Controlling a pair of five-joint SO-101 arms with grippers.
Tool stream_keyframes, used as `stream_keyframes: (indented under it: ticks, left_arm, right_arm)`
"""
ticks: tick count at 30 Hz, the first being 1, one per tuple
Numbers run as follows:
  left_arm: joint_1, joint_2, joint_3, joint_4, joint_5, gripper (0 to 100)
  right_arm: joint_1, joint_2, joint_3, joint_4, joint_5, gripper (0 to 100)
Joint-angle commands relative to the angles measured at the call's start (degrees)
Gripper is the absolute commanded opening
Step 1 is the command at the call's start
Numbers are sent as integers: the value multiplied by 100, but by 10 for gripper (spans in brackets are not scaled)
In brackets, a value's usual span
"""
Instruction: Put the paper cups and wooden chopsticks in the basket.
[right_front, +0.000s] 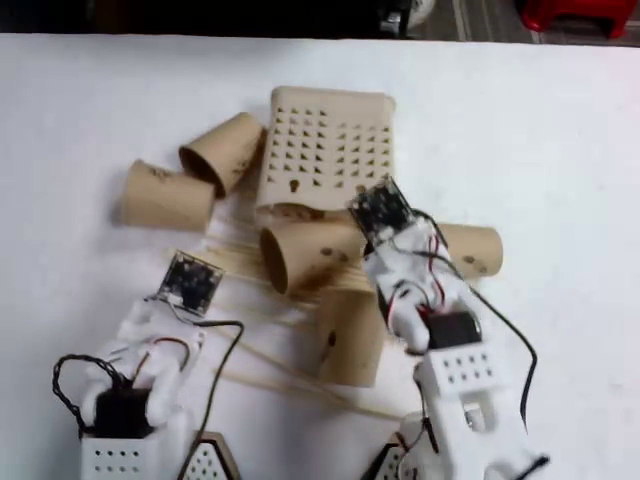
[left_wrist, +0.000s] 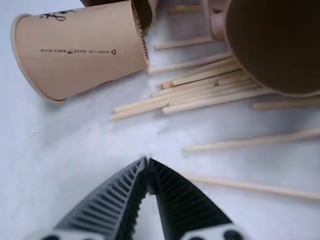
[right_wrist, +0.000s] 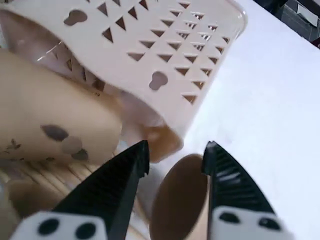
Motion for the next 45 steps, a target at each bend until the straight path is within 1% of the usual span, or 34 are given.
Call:
stream_keyframes:
  ticks: [1, 10, 12, 15, 16, 17, 19, 25, 33, 38, 42, 45]
  left_arm:
    - [-48, -4, 44, -343, -53, 27]
    - [-48, -4, 70, -369, -53, 27]
    - [-48, -4, 70, -369, -53, 27]
    - [-48, -4, 70, -369, -53, 27]
    - [-48, -4, 70, -369, -53, 27]
    - [-48, -4, 70, -369, -53, 27]
    - [-48, -4, 70, -369, -53, 27]
    - [-48, -4, 70, -369, -53, 27]
    - [-48, -4, 70, -369, -53, 27]
    - [-48, -4, 70, -369, -53, 27]
    - [-48, -4, 70, -360, -53, 27]
    - [-48, -4, 70, -360, -53, 27]
  right_arm:
    - [-13, 769, -615, -356, -62, 187]
    - [57, 2589, -1644, -901, -70, 180]
    - [57, 2844, -1855, -901, -70, 133]
    - [66, 3011, -2119, -866, -70, 9]
    - [101, 3011, -2154, -848, -70, 21]
    - [145, 3002, -2198, -752, -70, 34]
    - [215, 2879, -2330, -514, -70, 15]
    - [470, 1982, -2796, 637, -70, 19]
    - [470, 743, -3684, 2141, -70, 19]
    - [479, 831, -4475, 2818, -70, 19]
    - [497, 1270, -4958, 3099, -70, 19]
    - [655, 1745, -5380, 3275, -70, 19]
